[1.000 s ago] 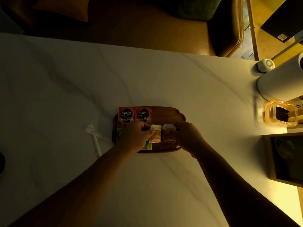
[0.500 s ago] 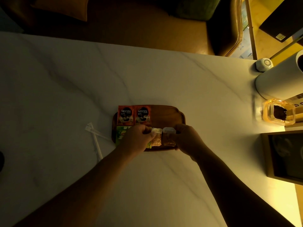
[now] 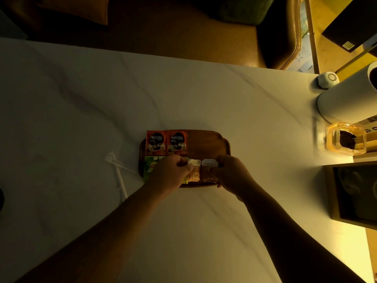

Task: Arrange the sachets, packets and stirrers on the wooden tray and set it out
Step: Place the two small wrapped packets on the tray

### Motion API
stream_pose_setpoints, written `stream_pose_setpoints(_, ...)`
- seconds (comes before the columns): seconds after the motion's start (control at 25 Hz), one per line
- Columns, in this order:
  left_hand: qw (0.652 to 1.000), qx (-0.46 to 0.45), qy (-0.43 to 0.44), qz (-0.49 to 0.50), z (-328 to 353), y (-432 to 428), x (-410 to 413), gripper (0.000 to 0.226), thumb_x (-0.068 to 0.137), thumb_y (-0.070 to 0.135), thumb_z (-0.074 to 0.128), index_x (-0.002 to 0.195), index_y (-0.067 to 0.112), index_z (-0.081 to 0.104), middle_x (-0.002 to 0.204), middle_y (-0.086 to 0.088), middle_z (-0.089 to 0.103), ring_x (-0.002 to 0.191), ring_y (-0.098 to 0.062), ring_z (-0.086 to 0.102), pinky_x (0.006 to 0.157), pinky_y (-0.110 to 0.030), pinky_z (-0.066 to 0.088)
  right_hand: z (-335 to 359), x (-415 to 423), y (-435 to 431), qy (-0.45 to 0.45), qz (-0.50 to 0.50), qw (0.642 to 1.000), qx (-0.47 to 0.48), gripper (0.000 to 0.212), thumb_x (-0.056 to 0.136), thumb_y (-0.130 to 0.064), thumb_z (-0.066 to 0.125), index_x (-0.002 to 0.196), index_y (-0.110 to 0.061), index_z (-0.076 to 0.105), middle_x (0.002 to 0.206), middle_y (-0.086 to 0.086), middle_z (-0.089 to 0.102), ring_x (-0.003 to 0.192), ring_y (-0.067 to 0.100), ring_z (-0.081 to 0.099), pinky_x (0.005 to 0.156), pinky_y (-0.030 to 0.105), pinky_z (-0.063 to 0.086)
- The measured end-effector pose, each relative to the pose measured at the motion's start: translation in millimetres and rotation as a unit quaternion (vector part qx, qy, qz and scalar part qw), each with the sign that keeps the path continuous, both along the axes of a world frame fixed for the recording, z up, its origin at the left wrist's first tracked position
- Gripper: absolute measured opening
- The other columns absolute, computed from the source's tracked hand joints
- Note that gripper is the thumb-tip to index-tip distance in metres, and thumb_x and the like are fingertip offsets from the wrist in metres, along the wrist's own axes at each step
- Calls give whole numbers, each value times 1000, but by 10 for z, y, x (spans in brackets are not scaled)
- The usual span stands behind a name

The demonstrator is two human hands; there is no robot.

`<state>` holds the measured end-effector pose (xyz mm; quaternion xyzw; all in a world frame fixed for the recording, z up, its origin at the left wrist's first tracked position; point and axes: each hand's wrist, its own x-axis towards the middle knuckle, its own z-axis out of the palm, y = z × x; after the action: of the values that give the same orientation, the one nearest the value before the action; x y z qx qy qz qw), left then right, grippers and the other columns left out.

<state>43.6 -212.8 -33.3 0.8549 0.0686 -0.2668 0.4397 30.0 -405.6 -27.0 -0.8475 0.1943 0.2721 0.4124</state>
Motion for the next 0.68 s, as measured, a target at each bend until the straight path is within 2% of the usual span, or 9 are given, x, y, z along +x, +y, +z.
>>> stream_pose_setpoints(0.08, 1000, 2, 2, 5, 1, -16, 10, 13, 91, 37, 65, 92, 24, 65, 76, 12, 64, 64, -2, 63, 40, -6, 40, 0, 22, -4, -1, 1, 1000, 3, 15, 92, -29, 66, 102, -19, 66, 85, 2, 69, 66, 16, 68, 51, 24, 52)
stream_pose_setpoints(0.28, 1000, -6, 1, 14, 20, -32, 65, 10, 91, 37, 66, 83, 31, 62, 73, 13, 65, 58, 2, 64, 40, -7, 41, 13, 183, 0, -25, -40, 999, 17, 13, 89, -32, 70, 95, -22, 66, 86, 1, 71, 69, 16, 70, 60, 35, 63)
stream_pose_setpoints(0.36, 1000, 16, 0, 2, 9, -26, 81, 11, 91, 38, 65, 88, 28, 65, 73, 13, 64, 61, 0, 64, 40, -7, 42, 31, 311, 38, -42, -65, 996, 37, 22, 87, -40, 71, 97, -20, 67, 86, 2, 72, 70, 19, 71, 61, 39, 63)
stream_pose_setpoints(0.48, 999, 37, 10, -3, -19, -21, 87, 16, 91, 40, 65, 95, 24, 67, 72, 14, 62, 61, 0, 63, 39, -7, 41, 34, 537, 161, -65, -69, 994, 46, 29, 86, -48, 70, 95, -20, 67, 81, 0, 73, 68, 16, 71, 55, 31, 57)
stream_pose_setpoints(0.56, 998, 54, 12, -12, -32, -19, 107, 20, 91, 42, 64, 97, 23, 67, 71, 14, 62, 61, 0, 62, 39, -8, 39, 20, 685, 249, -65, -51, 996, 45, 22, 86, -43, 71, 88, -22, 65, 80, -1, 71, 67, 13, 70, 53, 26, 54)
stream_pose_setpoints(0.68, 997, 65, 12, -26, -31, -16, 130, 25, 91, 43, 63, 100, 20, 67, 70, 16, 58, 60, 1, 59, 38, -6, 37, -12, 839, 325, -52, -26, 998, 35, 12, 85, -29, 73, 87, -23, 63, 80, -4, 66, 70, 11, 67, 57, 28, 59)
